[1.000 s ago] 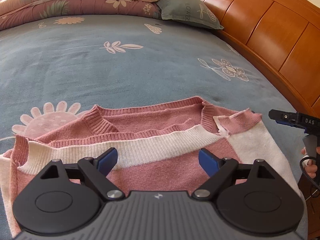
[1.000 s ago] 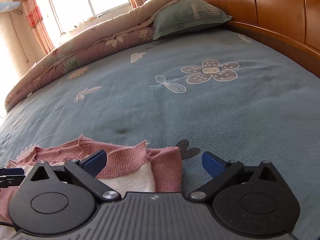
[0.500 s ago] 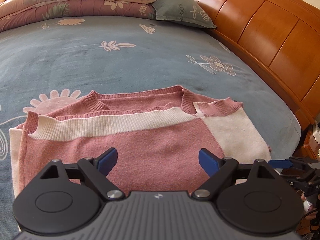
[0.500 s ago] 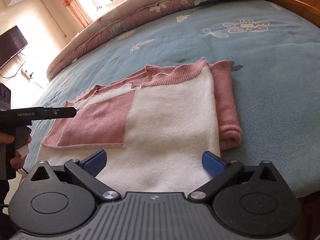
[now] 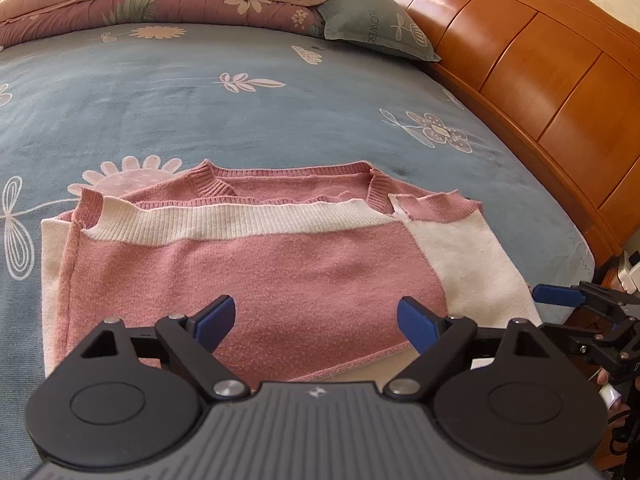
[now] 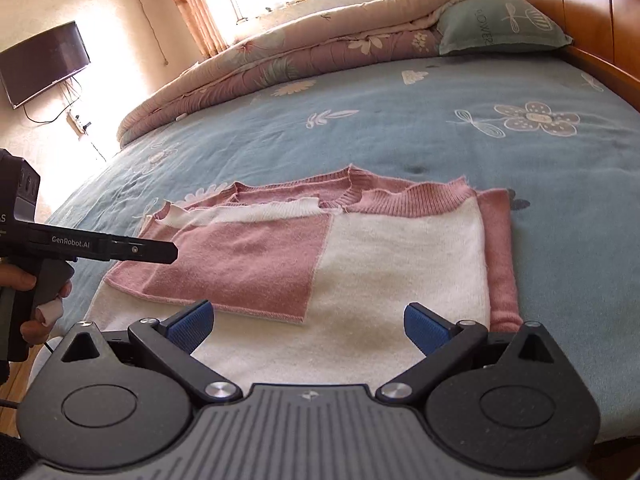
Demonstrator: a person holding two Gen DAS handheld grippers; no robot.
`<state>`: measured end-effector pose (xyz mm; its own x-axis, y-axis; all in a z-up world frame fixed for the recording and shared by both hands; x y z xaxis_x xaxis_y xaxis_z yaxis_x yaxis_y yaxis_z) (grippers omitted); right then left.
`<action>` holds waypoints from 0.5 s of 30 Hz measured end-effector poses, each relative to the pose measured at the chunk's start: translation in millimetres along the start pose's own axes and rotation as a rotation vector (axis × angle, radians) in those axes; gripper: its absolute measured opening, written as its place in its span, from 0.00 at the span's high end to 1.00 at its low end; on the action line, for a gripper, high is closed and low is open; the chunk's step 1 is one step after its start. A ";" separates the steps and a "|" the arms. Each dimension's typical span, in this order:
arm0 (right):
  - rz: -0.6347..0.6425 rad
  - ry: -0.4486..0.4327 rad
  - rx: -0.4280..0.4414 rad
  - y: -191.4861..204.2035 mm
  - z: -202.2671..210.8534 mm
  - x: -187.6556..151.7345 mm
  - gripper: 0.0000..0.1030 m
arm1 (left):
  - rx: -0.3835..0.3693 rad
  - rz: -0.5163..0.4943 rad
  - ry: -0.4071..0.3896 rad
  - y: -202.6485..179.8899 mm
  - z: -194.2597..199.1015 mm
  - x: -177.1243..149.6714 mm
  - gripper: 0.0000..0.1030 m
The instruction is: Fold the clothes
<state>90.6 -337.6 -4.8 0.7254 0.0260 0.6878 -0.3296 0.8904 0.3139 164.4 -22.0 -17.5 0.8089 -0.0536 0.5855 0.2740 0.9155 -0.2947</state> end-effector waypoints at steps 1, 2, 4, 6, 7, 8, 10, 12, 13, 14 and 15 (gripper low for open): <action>0.011 -0.008 -0.002 1.5 -5.9 6.8 0.00 | -0.001 0.012 -0.003 3.4 -1.0 -0.8 0.15; 0.020 -0.015 -0.003 2.8 -11.8 13.4 0.00 | 0.001 0.032 -0.009 8.7 -3.2 -2.2 0.15; 0.025 -0.022 0.003 2.4 -23.8 21.8 0.00 | 0.021 0.084 0.001 20.2 -10.0 -5.3 0.14; 0.018 -0.012 -0.008 -0.6 -39.7 27.9 0.00 | 0.067 0.156 0.034 36.3 -17.3 -9.7 0.15; 0.016 0.002 -0.031 -2.8 -49.0 27.9 0.00 | 0.064 0.170 0.030 41.7 -16.2 -10.9 0.15; 0.011 0.027 -0.052 -5.6 -57.4 26.2 0.00 | 0.050 0.177 0.013 46.0 -11.7 -10.5 0.15; -0.010 0.088 -0.076 -12.1 -72.2 18.8 0.00 | 0.040 0.193 -0.044 57.3 1.8 -5.5 0.15; 0.006 0.075 -0.082 -14.9 -74.9 8.4 0.00 | 0.053 0.227 -0.097 74.7 13.1 5.4 0.15; 0.020 0.072 -0.084 -13.9 -74.1 5.5 0.00 | 0.061 0.247 -0.116 83.6 16.9 10.8 0.15; 0.034 0.068 -0.085 -13.0 -73.4 2.9 0.00 | 0.070 0.266 -0.133 92.7 19.7 16.2 0.15; 0.040 0.068 -0.086 -12.8 -73.7 2.3 0.00 | 0.083 0.282 -0.145 102.2 19.0 21.9 0.15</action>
Point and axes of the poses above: each gripper's, at about its wrist camera, not at the fingertips, and z roughly against the way its jaws point, y to its left, x to its top, the point moved 1 cm from there along -z, roughly the way its jaws point, and after that the axes turned 3 degrees about y, right-handed, at the moved point
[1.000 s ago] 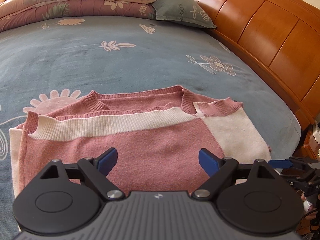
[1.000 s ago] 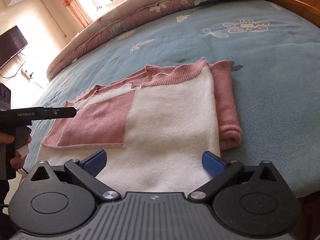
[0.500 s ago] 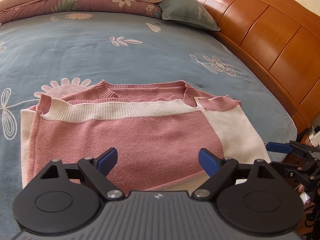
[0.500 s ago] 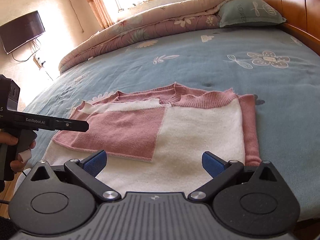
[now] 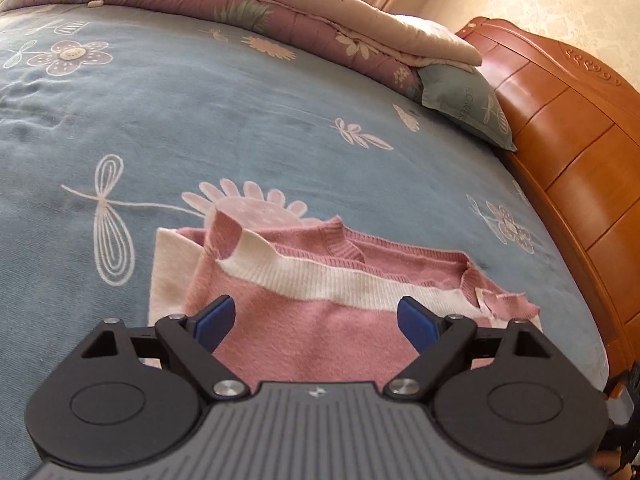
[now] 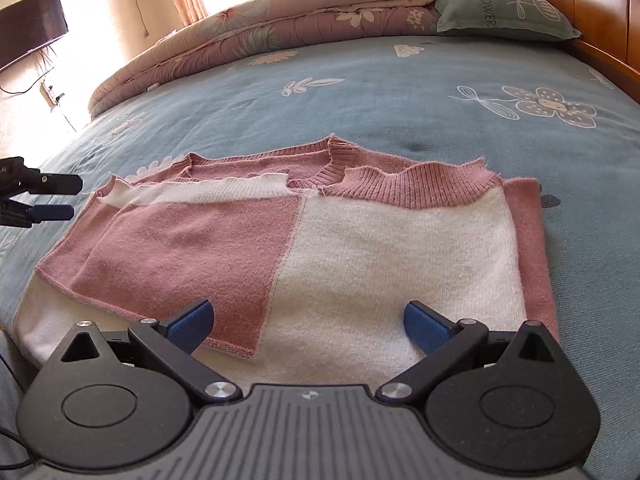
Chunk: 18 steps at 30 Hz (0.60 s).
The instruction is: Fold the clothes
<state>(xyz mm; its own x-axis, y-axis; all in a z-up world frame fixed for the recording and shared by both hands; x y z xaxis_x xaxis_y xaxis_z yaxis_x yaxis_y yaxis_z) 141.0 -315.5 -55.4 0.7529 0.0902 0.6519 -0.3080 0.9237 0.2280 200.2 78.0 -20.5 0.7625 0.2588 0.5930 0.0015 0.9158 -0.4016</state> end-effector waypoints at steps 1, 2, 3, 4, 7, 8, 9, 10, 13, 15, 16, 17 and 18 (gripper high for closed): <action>0.006 -0.001 -0.001 0.3 -0.3 -0.4 0.00 | 0.011 0.014 -0.010 7.4 -3.2 7.3 0.15; 0.010 0.001 -0.002 0.6 -0.5 -0.2 0.00 | 0.012 0.026 -0.006 14.8 -9.6 12.4 0.15; 0.015 0.001 -0.003 1.0 -0.8 0.0 0.00 | 0.006 0.044 0.011 22.2 -19.3 16.0 0.15; 0.017 0.000 -0.004 1.5 -1.0 0.5 0.00 | 0.007 0.065 0.030 29.7 -31.4 18.2 0.15; 0.019 -0.002 -0.006 1.9 -1.7 0.9 0.00 | -0.012 0.061 0.033 41.8 -56.5 21.9 0.15; 0.020 -0.002 -0.006 2.1 -1.9 1.0 0.00 | 0.000 0.046 0.038 38.7 -58.6 25.0 0.15; 0.022 -0.003 -0.006 2.3 -1.5 0.6 0.00 | 0.015 0.033 0.053 34.7 -59.6 28.2 0.14; 0.023 -0.003 -0.006 2.5 -1.2 0.3 0.00 | 0.030 0.014 0.059 30.7 -58.8 30.7 0.14; 0.028 -0.004 -0.007 3.0 -1.5 -0.2 0.00 | 0.069 -0.021 0.046 19.0 -48.8 34.1 0.15; 0.031 -0.004 -0.009 3.5 -1.8 -0.4 0.00 | 0.027 -0.027 0.019 11.3 -33.2 33.0 0.14; 0.034 -0.004 -0.011 4.0 -2.1 -0.5 0.00 | -0.017 -0.023 0.014 7.4 -28.4 31.6 0.14; 0.038 -0.005 -0.013 4.4 -2.4 -0.7 0.00 | -0.058 -0.019 0.010 3.8 -24.3 30.0 0.14; 0.041 -0.005 -0.014 4.8 -2.7 -0.9 0.00 | -0.083 -0.016 0.011 1.1 -23.6 27.1 0.13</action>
Point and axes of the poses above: each gripper's, at about its wrist camera, not at the fingertips, and z roughly against the way its jaws point, y to its left, x to its top, the point moved 1 cm from there along -z, roughly the way its jaws point, and after that the axes turned 3 degrees about y, right-handed, at the moved point
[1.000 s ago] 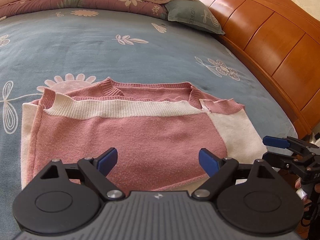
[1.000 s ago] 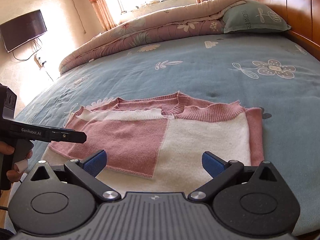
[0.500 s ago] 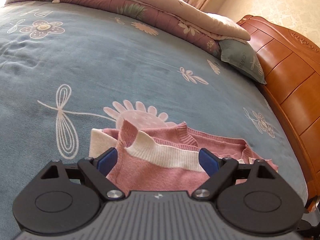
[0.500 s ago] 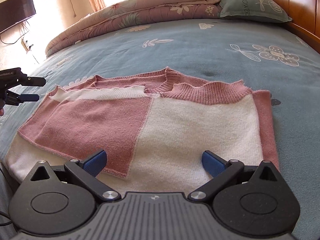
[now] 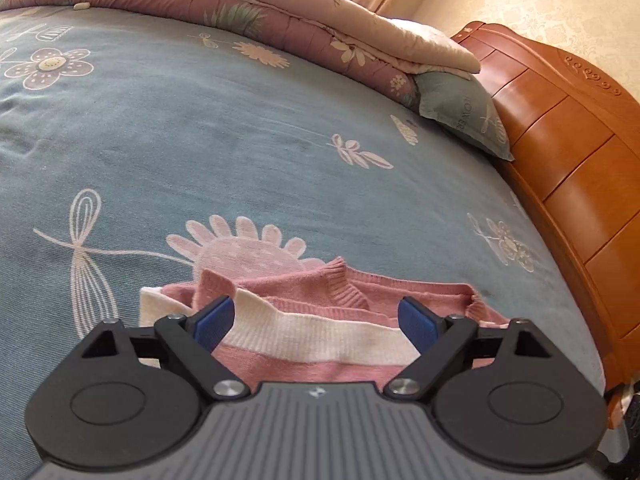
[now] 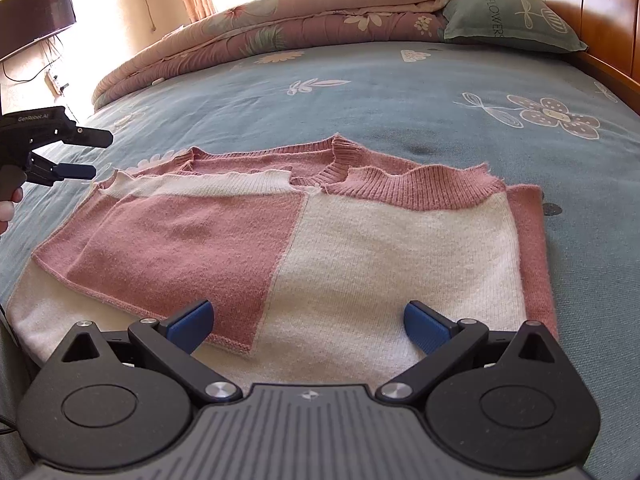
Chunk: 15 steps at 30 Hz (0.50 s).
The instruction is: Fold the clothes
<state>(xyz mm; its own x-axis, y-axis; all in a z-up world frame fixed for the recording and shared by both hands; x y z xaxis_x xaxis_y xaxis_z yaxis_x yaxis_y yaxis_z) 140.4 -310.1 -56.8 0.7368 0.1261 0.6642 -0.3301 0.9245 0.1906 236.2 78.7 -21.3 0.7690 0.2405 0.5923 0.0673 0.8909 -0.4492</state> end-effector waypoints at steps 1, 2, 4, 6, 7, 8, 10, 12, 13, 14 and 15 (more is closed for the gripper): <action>0.003 0.000 -0.002 0.4 -0.3 -0.1 0.00 | -0.003 -0.002 0.007 -2.0 -3.3 -3.1 0.13; 0.008 0.000 -0.003 0.8 -0.4 -0.2 0.00 | -0.002 -0.004 0.017 -3.3 -7.3 -6.1 0.13; 0.015 0.001 -0.006 1.3 -0.6 -0.4 0.00 | 0.056 0.010 0.077 3.3 -25.4 -11.7 0.13; 0.011 -0.002 0.000 0.0 0.1 -0.7 0.00 | 0.076 0.029 0.098 10.8 -36.1 -13.9 0.14; 0.005 -0.003 0.007 -1.4 0.7 -0.7 0.00 | 0.072 0.032 0.092 7.9 -33.9 -11.4 0.14; -0.001 -0.004 0.013 -2.4 1.3 -0.6 0.00 | 0.065 0.030 0.085 4.4 -31.4 -8.6 0.14; -0.011 -0.005 0.023 -4.5 2.3 -0.6 0.00 | 0.015 0.001 0.054 -4.8 -26.2 -2.9 0.13; -0.011 -0.006 0.023 -4.4 1.6 -0.1 0.00 | -0.014 -0.007 0.047 -9.8 -30.6 2.5 0.13; -0.005 -0.004 0.018 -3.2 1.1 0.0 0.00 | -0.006 0.000 0.054 -8.9 -37.1 3.6 0.13; 0.002 -0.002 0.012 -1.9 0.6 0.0 0.00 | 0.007 0.011 0.062 -7.2 -44.4 4.5 0.13; 0.009 -0.001 0.007 -0.7 0.0 0.0 0.00 | 0.031 0.034 0.076 -2.6 -53.4 4.1 0.13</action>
Point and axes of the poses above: each gripper's, at about its wrist camera, not at the fingertips, and z roughly against the way its jaws point, y to its left, x to its top, the point moved 1 cm from there along -z, roughly the way its jaws point, and after that the axes turned 3 degrees about y, right-handed, at the moved point
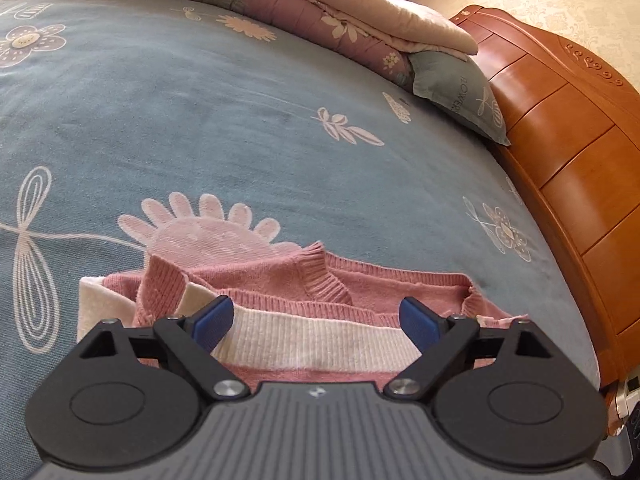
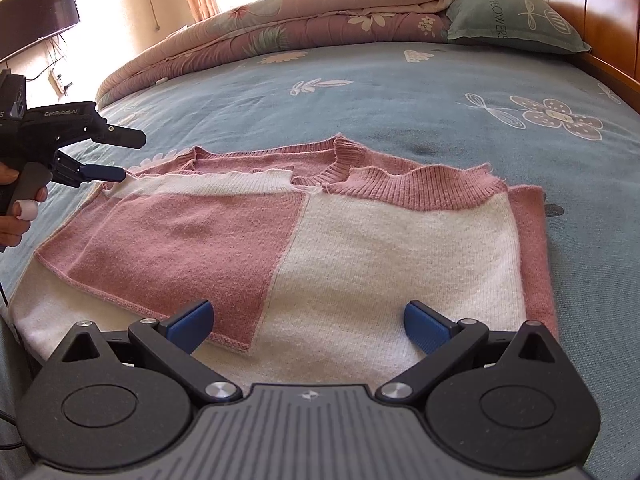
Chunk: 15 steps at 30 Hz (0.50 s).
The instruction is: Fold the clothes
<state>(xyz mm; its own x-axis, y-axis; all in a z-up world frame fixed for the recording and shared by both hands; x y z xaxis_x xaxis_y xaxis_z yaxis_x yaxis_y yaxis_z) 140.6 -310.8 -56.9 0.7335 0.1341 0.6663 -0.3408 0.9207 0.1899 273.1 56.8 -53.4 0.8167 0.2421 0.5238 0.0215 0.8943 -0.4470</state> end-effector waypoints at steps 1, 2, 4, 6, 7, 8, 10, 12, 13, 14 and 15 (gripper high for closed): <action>0.008 0.001 -0.004 0.8 -0.6 -0.5 0.00 | 0.015 0.026 0.005 4.2 -6.2 -0.1 0.13; 0.013 0.000 -0.004 0.9 -0.5 -0.9 0.00 | 0.016 0.045 -0.010 5.5 -8.6 0.1 0.13; 0.017 -0.001 -0.001 0.4 0.3 -1.7 0.00 | 0.024 0.057 -0.014 -0.9 -5.8 3.5 0.12; 0.013 -0.005 0.005 -0.9 0.9 -2.1 0.00 | -0.007 0.037 -0.028 -12.6 0.9 5.4 0.12; 0.009 -0.006 0.005 -1.3 0.8 -1.9 0.00 | -0.039 0.016 -0.033 -18.6 4.0 5.6 0.12; 0.009 -0.008 0.004 -1.2 0.4 -1.8 0.00 | -0.064 -0.014 -0.032 -25.6 5.3 5.3 0.12; 0.019 -0.009 -0.004 0.0 -1.1 -1.5 0.00 | -0.051 -0.042 -0.010 -31.2 -2.8 4.4 0.12; 0.031 -0.009 -0.015 1.9 -2.1 -1.4 0.00 | -0.012 -0.052 0.023 -32.6 -15.6 3.2 0.12; 0.036 -0.010 -0.019 2.7 -2.1 -2.1 0.00 | 0.024 -0.043 0.036 -31.5 -22.3 2.3 0.13; 0.041 -0.011 -0.024 3.5 -2.1 -2.7 0.00 | 0.054 -0.040 0.045 -31.7 -27.1 1.6 0.12; 0.048 -0.013 -0.026 3.9 -2.0 -3.4 0.00 | 0.062 -0.056 0.045 -36.8 -25.4 1.6 0.12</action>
<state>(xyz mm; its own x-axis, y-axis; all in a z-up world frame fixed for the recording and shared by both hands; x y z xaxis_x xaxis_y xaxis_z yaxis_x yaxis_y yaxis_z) 138.0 -306.9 -59.9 0.7087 0.1739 0.6838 -0.3600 0.9226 0.1385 288.3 14.7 -54.6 0.8402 0.1750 0.5132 0.0335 0.9279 -0.3713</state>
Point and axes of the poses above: each gripper's, at about its wrist camera, not at the fingertips, and z roughly against the way its jaws point, y to its left, x to its top, the point moved 1 cm from there along -z, roughly the way its jaws point, and after that the axes turned 3 degrees about y, right-handed, at the moved point
